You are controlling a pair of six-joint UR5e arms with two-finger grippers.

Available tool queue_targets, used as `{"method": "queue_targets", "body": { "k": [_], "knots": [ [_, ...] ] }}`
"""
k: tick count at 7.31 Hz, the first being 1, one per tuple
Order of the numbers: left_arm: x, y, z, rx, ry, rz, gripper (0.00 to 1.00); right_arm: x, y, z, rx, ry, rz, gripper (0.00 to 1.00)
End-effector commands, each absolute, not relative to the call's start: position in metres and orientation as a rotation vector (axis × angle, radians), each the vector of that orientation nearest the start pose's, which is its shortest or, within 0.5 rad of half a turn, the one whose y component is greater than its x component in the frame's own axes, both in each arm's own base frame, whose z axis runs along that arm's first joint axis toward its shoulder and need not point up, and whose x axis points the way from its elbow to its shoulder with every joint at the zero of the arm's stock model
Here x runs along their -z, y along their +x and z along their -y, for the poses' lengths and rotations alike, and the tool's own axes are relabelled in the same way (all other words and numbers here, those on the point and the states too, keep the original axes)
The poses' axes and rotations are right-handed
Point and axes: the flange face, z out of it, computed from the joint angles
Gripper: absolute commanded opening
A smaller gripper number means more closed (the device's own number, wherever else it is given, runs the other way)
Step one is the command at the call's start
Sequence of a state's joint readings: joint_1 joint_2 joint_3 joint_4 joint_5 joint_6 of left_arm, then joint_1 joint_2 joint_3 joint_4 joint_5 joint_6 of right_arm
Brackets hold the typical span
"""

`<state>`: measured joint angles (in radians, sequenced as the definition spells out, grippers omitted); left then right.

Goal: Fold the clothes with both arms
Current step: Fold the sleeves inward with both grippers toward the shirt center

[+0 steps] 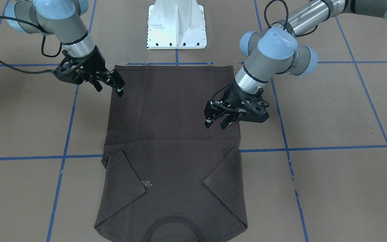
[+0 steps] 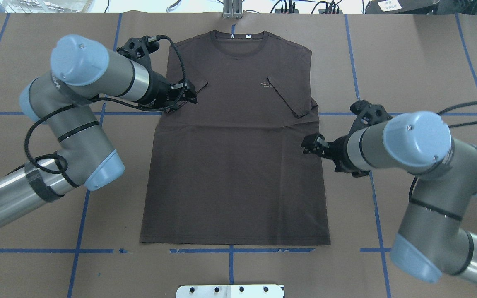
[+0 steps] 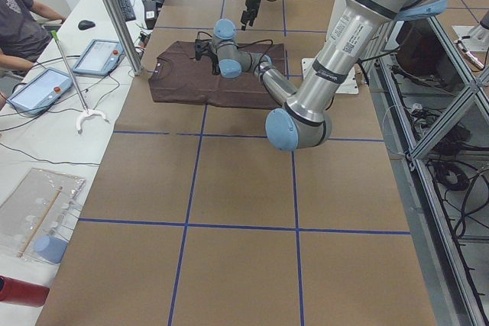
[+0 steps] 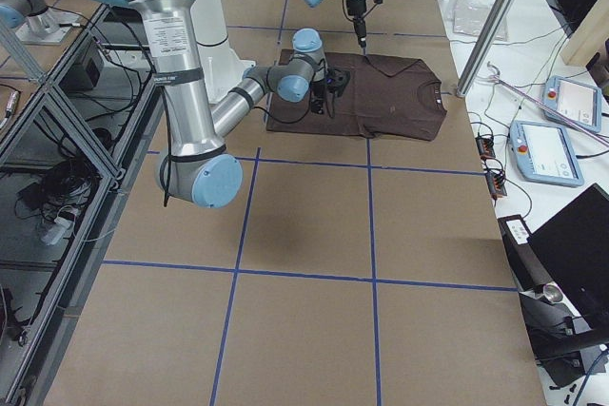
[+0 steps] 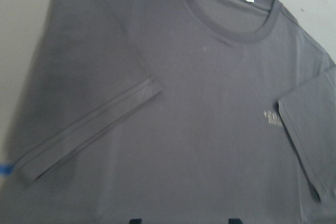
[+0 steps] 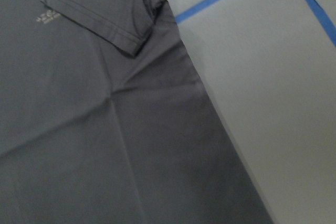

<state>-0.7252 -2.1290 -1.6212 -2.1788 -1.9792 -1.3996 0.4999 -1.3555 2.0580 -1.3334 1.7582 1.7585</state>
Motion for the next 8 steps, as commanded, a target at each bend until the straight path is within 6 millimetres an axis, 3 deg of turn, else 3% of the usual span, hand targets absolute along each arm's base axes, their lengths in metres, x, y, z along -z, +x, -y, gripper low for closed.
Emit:
{"method": "queue_targets", "body": {
  "k": [1, 2, 3, 4, 8],
  "knots": [
    [-0.242, 0.422, 0.494, 0.219, 0.191, -1.251, 0.64, -0.298, -0.441, 0.261, -0.621, -0.043, 0.869, 0.97],
    [-0.248, 0.424, 0.494, 0.227, 0.187, -1.241, 0.65, -0.309, -0.468, 0.225, -0.664, -0.008, 0.825, 0.88],
    [-0.250, 0.426, 0.493, 0.223, 0.182, -1.238, 0.66, -0.317, -0.478, 0.210, -0.648, -0.006, 0.797, 0.87],
    [-0.251, 0.427, 0.493, 0.224, 0.179, -1.237, 0.66, -0.341, -0.493, 0.210, -0.667, -0.005, 0.743, 0.86],
    [-0.252, 0.430, 0.491, 0.221, 0.174, -1.236, 0.66, -0.367, -0.489, 0.201, -0.646, -0.034, 0.686, 0.77]
  ]
}}
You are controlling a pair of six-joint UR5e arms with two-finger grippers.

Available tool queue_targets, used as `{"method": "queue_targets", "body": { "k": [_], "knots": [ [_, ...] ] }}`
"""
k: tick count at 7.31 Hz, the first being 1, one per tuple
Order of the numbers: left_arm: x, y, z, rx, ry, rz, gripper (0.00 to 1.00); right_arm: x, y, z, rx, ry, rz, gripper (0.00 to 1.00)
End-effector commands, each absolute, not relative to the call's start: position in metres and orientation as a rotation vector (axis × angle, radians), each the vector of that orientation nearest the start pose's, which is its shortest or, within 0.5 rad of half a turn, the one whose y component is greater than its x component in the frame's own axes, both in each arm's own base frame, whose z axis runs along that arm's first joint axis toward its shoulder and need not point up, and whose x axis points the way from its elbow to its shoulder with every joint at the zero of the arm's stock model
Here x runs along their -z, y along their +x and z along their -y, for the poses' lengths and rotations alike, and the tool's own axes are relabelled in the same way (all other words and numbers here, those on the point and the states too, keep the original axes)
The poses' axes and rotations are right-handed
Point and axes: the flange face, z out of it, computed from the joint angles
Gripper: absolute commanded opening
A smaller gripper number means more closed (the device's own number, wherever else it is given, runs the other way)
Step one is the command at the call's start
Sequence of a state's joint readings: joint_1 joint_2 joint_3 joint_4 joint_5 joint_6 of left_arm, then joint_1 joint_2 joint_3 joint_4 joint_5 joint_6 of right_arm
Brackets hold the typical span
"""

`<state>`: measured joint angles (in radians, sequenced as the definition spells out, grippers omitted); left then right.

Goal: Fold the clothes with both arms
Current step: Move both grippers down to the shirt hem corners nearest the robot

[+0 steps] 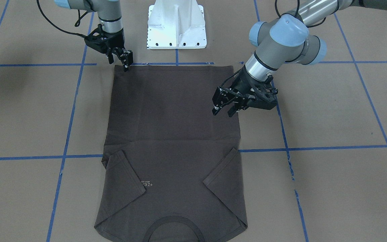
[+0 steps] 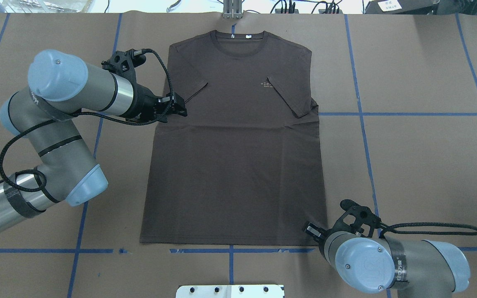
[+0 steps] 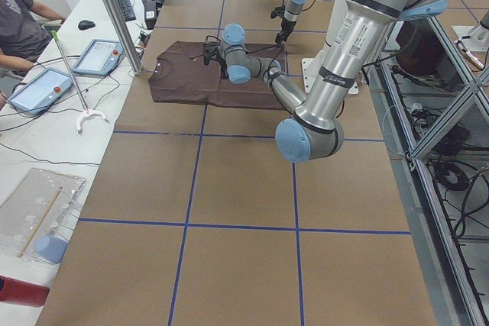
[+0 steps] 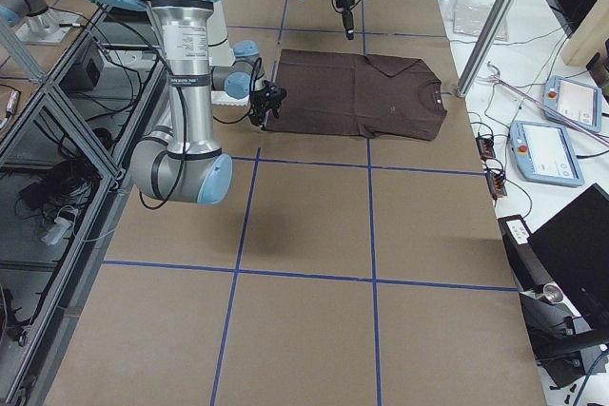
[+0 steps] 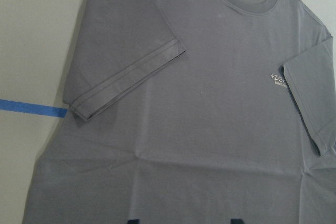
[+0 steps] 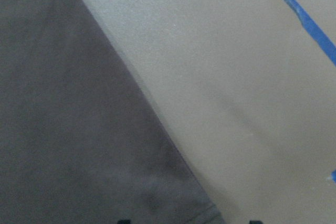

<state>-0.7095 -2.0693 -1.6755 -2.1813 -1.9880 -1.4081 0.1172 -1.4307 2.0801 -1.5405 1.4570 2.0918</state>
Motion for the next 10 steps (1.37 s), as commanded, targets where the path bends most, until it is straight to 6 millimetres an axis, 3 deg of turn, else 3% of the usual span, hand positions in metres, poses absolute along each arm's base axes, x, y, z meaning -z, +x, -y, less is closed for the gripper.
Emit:
{"method": "queue_targets", "body": {
  "k": [1, 2, 5, 6, 7, 8, 9, 10],
  "knots": [
    [-0.252, 0.430, 0.491, 0.221, 0.174, -1.236, 0.66, -0.366, -0.489, 0.199, -0.645, -0.037, 0.689, 0.48],
    [-0.251, 0.430, 0.491, 0.220, 0.174, -1.237, 0.66, -0.366, -0.490, 0.199, -0.653, -0.040, 0.688, 0.04],
    [-0.249, 0.430, 0.491, 0.220, 0.176, -1.241, 0.66, -0.363, -0.489, 0.197, -0.645, -0.065, 0.693, 0.00],
    [-0.240, 0.426, 0.487, 0.243, 0.170, -1.259, 0.66, -0.352, -0.483, 0.197, -0.644, -0.071, 0.717, 0.00],
    [-0.239, 0.435, 0.453, 0.347, 0.129, -1.280, 0.67, -0.336, -0.474, 0.195, -0.636, -0.098, 0.748, 0.00],
    [-0.263, 0.471, 0.371, 0.395, 0.181, -1.229, 0.66, -0.330, -0.474, 0.193, -0.629, -0.117, 0.758, 0.00],
    [-0.278, 0.472, 0.325, 0.373, 0.184, -1.165, 0.66, -0.333, -0.474, 0.194, -0.631, -0.115, 0.751, 0.00],
    [-0.301, 0.460, 0.297, 0.346, 0.154, -1.115, 0.66, -0.331, -0.471, 0.199, -0.638, -0.114, 0.756, 0.00]
  ]
}}
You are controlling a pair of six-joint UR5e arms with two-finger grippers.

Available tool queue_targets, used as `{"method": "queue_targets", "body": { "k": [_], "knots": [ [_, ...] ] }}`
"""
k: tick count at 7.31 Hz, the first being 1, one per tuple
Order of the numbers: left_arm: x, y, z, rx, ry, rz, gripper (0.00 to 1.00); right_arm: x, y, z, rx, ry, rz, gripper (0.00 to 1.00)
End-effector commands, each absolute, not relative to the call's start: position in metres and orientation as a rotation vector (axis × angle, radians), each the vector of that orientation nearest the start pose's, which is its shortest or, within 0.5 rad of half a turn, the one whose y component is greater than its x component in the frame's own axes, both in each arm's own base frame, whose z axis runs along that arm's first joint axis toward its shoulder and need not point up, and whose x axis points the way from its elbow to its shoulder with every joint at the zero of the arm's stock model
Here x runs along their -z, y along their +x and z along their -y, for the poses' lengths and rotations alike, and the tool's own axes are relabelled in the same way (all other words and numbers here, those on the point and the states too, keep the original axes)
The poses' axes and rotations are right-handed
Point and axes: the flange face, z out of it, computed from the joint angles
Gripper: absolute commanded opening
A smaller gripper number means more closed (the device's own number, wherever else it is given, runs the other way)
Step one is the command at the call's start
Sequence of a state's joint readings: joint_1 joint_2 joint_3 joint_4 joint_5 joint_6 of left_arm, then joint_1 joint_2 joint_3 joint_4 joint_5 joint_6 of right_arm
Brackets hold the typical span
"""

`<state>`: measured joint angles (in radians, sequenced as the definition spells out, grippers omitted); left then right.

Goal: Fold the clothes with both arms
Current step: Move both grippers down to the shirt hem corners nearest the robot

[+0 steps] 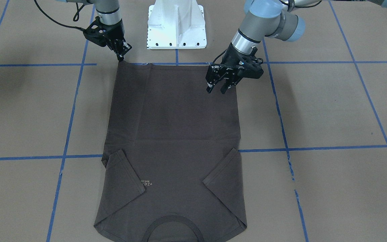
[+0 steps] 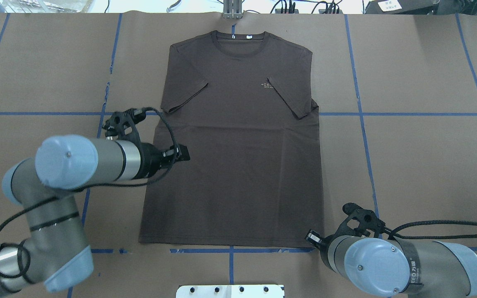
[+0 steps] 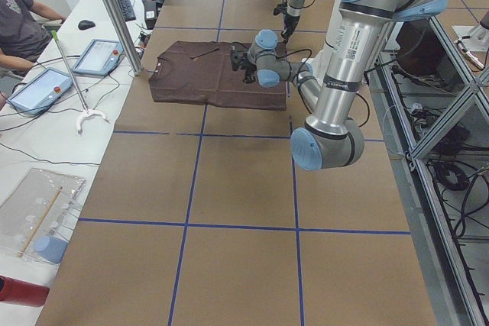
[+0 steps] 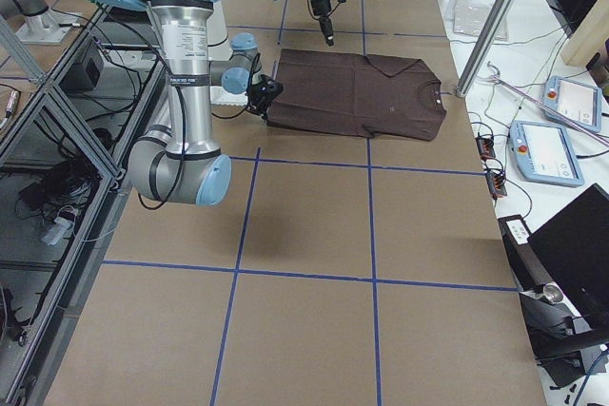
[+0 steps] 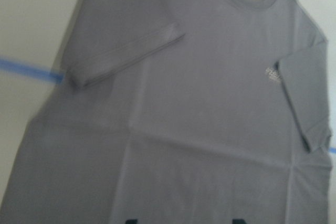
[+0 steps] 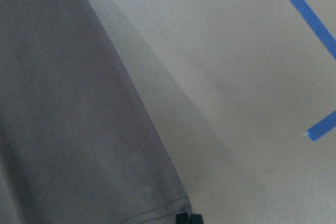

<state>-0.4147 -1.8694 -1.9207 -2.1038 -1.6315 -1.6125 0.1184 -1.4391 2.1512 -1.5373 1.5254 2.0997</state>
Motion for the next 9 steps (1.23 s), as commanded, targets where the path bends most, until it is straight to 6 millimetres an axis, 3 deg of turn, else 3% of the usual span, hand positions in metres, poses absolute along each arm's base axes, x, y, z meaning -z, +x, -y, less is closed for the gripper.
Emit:
{"method": "queue_targets", "body": {
  "k": [1, 2, 5, 9],
  "knots": [
    [-0.308, 0.453, 0.278, 0.354, 0.113, -1.110, 0.65, -0.331, -0.473, 0.199, -0.637, -0.114, 0.754, 0.00],
    [-0.319, 0.464, 0.255, 0.355, 0.062, -1.059, 0.64, -0.332, -0.473, 0.200, -0.635, -0.112, 0.753, 0.00],
    [-0.340, 0.478, 0.237, 0.332, 0.038, -0.915, 0.63, -0.332, -0.472, 0.201, -0.635, -0.112, 0.753, 0.00],
    [-0.353, 0.492, 0.222, 0.303, 0.021, -0.886, 0.56, -0.332, -0.471, 0.204, -0.640, -0.111, 0.753, 0.00]
  ]
}}
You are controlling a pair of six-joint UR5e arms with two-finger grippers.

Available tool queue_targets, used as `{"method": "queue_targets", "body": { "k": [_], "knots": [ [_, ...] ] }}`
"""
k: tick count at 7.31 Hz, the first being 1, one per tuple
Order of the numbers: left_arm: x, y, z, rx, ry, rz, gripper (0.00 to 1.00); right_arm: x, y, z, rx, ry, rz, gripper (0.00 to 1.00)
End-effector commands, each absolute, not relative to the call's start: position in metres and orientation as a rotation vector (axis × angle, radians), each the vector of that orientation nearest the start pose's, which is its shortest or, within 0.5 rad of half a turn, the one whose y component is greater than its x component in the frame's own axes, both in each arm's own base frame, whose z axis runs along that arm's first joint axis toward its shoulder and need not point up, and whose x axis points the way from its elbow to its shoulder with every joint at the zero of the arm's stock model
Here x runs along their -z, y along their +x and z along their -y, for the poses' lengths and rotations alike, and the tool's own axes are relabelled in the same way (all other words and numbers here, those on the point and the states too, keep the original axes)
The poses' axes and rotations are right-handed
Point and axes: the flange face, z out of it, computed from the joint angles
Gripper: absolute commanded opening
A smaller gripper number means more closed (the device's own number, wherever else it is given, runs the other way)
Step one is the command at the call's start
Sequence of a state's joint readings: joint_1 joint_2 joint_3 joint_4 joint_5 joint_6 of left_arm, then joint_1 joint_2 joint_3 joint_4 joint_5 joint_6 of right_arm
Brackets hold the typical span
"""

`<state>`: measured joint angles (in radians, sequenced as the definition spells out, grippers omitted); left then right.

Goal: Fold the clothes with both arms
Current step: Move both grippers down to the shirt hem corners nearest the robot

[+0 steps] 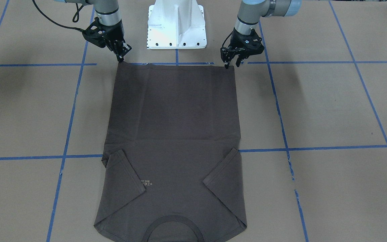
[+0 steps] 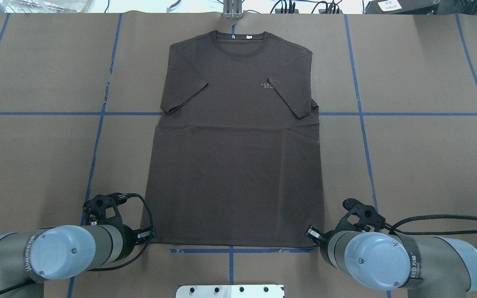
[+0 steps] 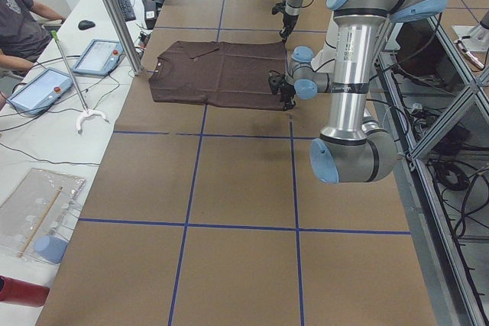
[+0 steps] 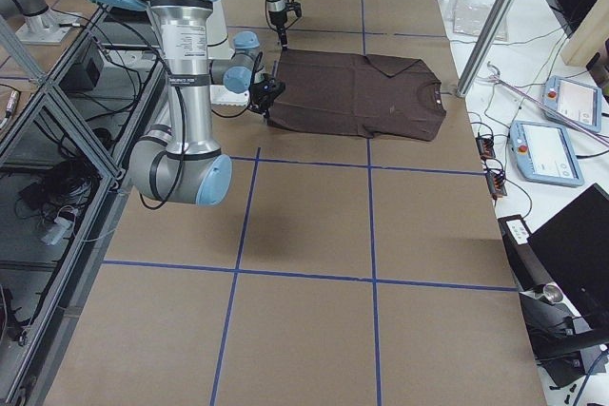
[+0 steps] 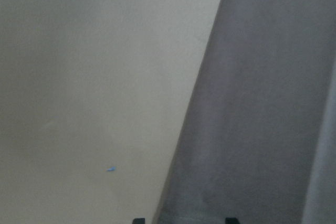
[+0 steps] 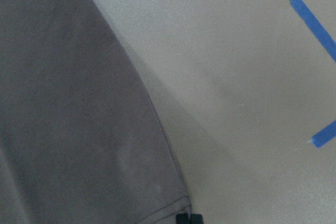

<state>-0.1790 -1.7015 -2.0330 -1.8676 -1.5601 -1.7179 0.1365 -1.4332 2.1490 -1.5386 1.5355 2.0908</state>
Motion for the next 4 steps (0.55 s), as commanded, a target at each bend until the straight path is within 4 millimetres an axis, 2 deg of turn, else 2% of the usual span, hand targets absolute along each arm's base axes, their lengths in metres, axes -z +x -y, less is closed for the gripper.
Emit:
{"method": "queue_targets", "body": {
  "k": [1, 3, 4],
  "knots": [
    [-0.3517, 0.4932, 0.2211, 0.301, 0.020, -0.889, 0.52, -0.3310, -0.4719, 0.2028, -0.638, -0.113, 0.754, 0.00],
    [-0.3532, 0.4923, 0.2218, 0.303, 0.021, -0.886, 0.34, -0.3325, -0.4711, 0.2034, -0.639, -0.112, 0.752, 0.00],
    [-0.3570, 0.4921, 0.2218, 0.302, 0.022, -0.878, 0.30, -0.3318, -0.4716, 0.2027, -0.638, -0.113, 0.753, 0.00]
  ]
}}
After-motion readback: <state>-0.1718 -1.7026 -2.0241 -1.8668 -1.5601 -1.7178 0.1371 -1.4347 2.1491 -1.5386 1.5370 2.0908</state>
